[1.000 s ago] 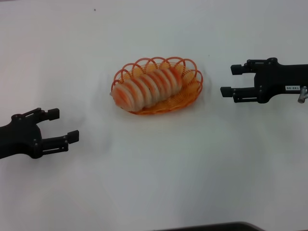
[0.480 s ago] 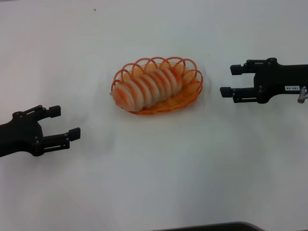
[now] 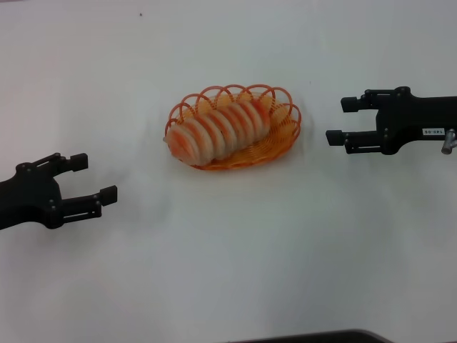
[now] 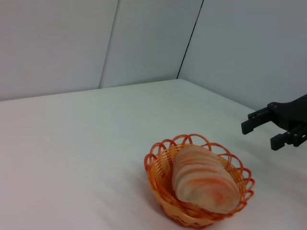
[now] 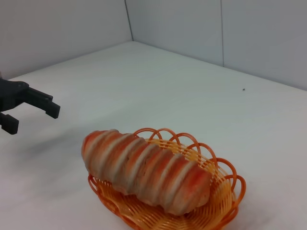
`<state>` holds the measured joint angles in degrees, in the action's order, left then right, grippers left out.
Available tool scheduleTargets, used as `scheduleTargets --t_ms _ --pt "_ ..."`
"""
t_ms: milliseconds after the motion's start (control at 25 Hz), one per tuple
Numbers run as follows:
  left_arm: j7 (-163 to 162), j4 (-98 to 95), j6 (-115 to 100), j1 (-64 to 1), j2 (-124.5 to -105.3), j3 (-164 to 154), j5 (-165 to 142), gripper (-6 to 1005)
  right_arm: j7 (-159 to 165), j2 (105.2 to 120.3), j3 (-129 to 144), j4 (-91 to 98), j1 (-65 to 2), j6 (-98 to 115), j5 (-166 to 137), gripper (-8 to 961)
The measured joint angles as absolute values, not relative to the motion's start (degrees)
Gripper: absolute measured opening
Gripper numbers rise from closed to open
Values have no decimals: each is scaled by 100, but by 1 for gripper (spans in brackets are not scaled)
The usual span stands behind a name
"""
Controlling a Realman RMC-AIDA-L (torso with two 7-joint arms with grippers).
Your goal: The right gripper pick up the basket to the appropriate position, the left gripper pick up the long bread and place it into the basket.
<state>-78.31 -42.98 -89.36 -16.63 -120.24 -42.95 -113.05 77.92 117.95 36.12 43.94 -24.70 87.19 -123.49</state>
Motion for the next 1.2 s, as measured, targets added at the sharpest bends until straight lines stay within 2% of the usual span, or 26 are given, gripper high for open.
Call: scheduleTargets --t_ms 1200 --pt "-7834 -4313 -9088 -1615 -12024 -4208 -11311 923 7838 11795 3639 4395 -2523 8787 -12349 775"
